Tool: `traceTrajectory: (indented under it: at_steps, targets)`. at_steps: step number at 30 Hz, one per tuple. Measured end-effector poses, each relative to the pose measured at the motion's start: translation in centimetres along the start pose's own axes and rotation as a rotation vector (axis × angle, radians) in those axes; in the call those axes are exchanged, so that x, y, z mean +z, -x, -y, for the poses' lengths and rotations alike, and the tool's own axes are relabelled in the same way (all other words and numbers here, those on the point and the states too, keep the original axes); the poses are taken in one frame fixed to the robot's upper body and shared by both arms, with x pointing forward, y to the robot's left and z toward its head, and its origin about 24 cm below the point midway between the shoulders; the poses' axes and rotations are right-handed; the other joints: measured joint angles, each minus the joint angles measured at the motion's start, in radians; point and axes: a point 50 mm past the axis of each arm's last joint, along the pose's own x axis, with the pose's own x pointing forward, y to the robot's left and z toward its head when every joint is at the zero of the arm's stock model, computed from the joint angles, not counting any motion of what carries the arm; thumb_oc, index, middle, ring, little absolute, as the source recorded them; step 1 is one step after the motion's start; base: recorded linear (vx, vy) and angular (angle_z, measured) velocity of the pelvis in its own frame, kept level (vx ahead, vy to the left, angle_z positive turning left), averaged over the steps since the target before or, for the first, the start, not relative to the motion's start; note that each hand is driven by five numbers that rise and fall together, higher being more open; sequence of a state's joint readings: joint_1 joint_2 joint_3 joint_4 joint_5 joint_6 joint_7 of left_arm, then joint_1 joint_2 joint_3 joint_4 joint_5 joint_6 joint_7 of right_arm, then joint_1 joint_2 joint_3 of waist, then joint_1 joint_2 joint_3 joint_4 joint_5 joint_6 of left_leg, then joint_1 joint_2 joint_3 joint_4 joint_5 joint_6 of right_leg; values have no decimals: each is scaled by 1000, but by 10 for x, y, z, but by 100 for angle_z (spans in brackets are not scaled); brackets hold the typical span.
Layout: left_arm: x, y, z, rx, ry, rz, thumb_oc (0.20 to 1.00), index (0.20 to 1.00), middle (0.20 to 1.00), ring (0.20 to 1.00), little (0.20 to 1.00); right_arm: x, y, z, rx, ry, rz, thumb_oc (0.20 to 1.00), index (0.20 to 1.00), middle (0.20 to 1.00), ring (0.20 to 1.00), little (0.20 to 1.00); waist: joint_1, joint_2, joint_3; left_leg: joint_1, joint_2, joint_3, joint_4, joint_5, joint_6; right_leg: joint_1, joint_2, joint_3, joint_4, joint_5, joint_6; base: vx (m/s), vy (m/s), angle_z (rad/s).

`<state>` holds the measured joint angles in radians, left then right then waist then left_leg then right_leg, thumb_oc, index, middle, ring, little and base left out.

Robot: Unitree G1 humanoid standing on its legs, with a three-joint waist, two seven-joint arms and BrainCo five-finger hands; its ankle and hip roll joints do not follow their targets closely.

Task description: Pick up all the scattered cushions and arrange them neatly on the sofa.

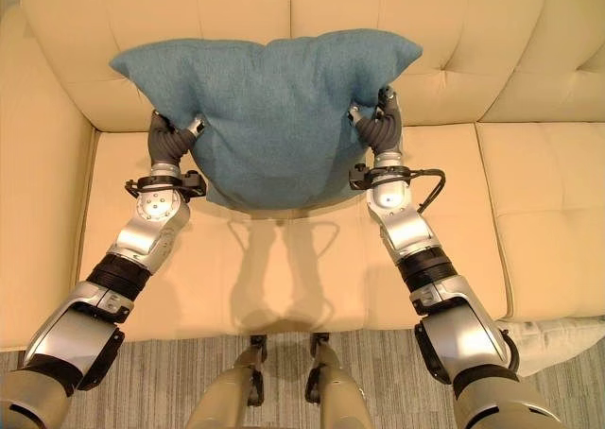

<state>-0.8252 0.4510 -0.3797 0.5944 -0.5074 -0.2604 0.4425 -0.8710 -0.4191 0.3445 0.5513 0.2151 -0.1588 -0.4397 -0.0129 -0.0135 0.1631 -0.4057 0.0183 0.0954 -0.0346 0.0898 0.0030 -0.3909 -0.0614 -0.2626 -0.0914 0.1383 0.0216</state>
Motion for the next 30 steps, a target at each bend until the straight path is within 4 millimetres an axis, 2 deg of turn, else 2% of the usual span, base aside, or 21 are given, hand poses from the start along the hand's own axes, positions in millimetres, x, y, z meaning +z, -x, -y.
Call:
traceTrajectory:
  at_steps: [5,8,11,15,16,17,18,19,20,22,24,25,26,28,29,30]
  targets:
    - [15,-11,1,0,2,38,200,200,200,200,200,10,-8,4,-15,-8,28,200,200,200,200,200,-1,-1,29,-35,0,-11,1,1,-1,-32,0,-3,0,0,0,-8,-2,5]
    - [19,-18,1,-2,-23,46,200,200,200,200,200,11,-10,5,-17,-7,30,200,200,200,200,200,-4,-2,30,-67,0,-25,0,5,-7,-57,0,-12,0,0,0,5,-9,10]
    - [29,-22,-1,3,-24,78,200,200,200,200,200,24,-18,4,-22,-18,66,200,200,200,200,200,-6,-2,31,-91,0,-27,0,7,-9,-80,0,-14,0,1,-1,2,-1,2]
    - [35,-25,0,3,-16,104,200,200,200,200,200,30,-22,4,-28,-13,84,200,200,200,200,200,-10,-3,32,-109,1,-31,-4,7,-9,-99,1,-15,0,1,-1,45,-11,0]
    - [36,-26,-1,5,-16,108,454,454,454,454,454,30,-24,3,-27,-6,83,200,200,200,200,200,-13,-3,32,-108,2,-34,-9,7,-9,-101,2,-15,0,0,-1,-2,-12,4]
    - [42,-32,-2,15,-19,124,1000,1000,1000,1000,1000,37,-30,2,-31,4,102,514,514,514,514,514,-21,-7,30,-130,3,-39,-12,11,-15,-122,3,-15,0,1,-2,84,-29,5]
    - [45,-34,-1,12,-27,129,1000,1000,1000,1000,1000,41,-33,2,-31,10,111,605,605,605,605,605,-24,-7,30,-136,3,-41,-18,18,-14,-132,5,-15,0,2,-3,-1,-11,8]
    - [47,-40,-2,19,-61,125,1000,1000,1000,1000,1000,44,-37,4,-36,28,117,762,762,762,762,762,-25,-7,30,-147,3,-45,-19,23,-15,-141,5,-15,0,4,-5,-5,-5,5]
    - [52,-47,-6,30,-111,122,1000,1000,1000,1000,1000,50,-43,4,-37,47,125,1000,1000,1000,1000,1000,-26,-7,30,-159,5,-46,-17,24,-14,-152,6,-14,0,5,-7,4,-11,3]
    - [67,-57,-8,31,-139,145,1000,1000,1000,1000,1000,63,-50,2,-30,69,156,1000,1000,1000,1000,1000,-24,-7,29,-182,6,-46,-16,29,-18,-176,8,-13,1,8,-11,0,0,0]
    - [75,-62,-12,31,-156,151,1000,1000,1000,1000,1000,68,-55,4,-28,119,164,1000,1000,1000,1000,1000,-22,-7,29,-194,8,-47,-15,29,-18,-188,9,-12,1,8,-12,0,0,0]
    - [77,-63,-16,33,-165,157,1000,1000,1000,1000,1000,69,-57,10,-41,139,171,1000,1000,1000,1000,1000,-21,-7,29,-198,9,-47,-15,30,-18,-192,10,-11,1,9,-12,0,0,0]
    - [78,-64,-26,51,-192,158,1000,1000,1000,1000,1000,67,-59,24,-73,195,167,1000,1000,1000,1000,1000,-19,-7,29,-202,9,-48,-8,30,-18,-192,10,-8,1,10,-13,0,0,0]
    - [79,-65,-33,69,-210,158,1000,1000,1000,1000,1000,65,-61,35,-97,228,158,1000,1000,1000,1000,1000,-18,-7,29,-209,8,-50,16,29,-19,-189,8,0,3,17,-22,28,-2,5]
    - [75,-65,-43,95,-227,135,1000,1000,1000,1000,1000,57,-62,45,-122,267,124,1000,1000,1000,1000,1000,-17,-9,30,-220,2,-50,67,21,-31,-173,1,1,7,20,-26,-64,19,27]
    - [76,-66,-45,106,-220,135,1000,1000,1000,1000,1000,52,-62,53,-150,289,97,1000,1000,1000,1000,1000,-26,-19,33,-305,-11,-53,225,-7,-54,-168,-24,2,13,21,-28,24,-3,26]
